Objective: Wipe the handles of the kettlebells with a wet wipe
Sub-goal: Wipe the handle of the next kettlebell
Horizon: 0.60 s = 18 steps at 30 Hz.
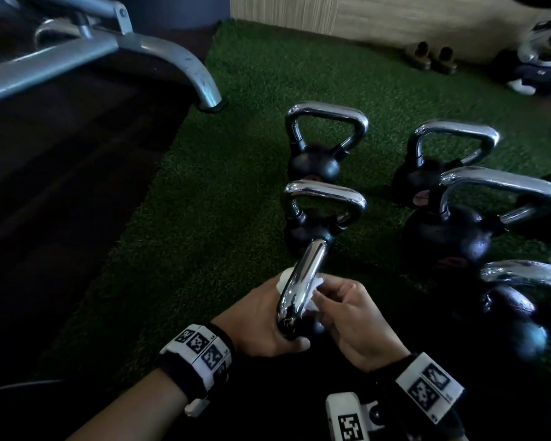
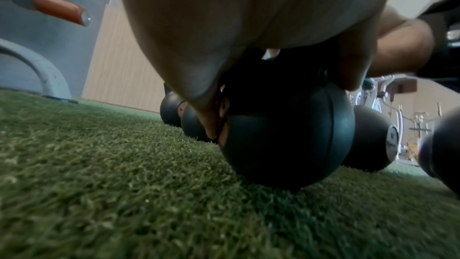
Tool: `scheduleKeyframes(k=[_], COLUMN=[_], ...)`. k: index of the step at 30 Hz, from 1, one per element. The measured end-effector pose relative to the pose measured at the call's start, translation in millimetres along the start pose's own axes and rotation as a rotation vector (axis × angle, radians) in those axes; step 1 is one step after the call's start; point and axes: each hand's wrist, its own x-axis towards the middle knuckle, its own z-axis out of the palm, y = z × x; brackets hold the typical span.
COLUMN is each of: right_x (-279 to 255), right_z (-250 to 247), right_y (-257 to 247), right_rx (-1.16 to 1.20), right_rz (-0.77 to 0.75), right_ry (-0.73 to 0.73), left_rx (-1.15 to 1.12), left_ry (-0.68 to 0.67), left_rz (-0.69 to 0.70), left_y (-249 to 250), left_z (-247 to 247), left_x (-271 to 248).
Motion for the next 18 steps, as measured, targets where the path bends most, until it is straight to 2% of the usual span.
scheduleKeyframes(k=[4, 9, 11, 15, 18], right_x=[-1, 6, 6, -2, 5], right_z=[-1, 4, 5, 3, -1], right_y=[4, 4, 3, -4, -8], right_rx=[-0.062, -0.064, -0.109, -0.306, -0.522], right_rz=[-0.029, -0.168, -0.208, -0.292, -0.384], right_ry=[0.036, 0.291, 0.342, 0.357, 0.502], left_rx=[0.033, 0.063, 0.030, 0.031, 0.060], left_ry=[0.008, 0.042, 0.042, 0.041, 0.060], left_rz=[0.006, 0.074, 0.078, 0.101, 0.093], left_y=[0, 8, 7, 2, -2], left_z=[0, -3, -4, -3, -2], left_x=[-1, -2, -1, -2, -1])
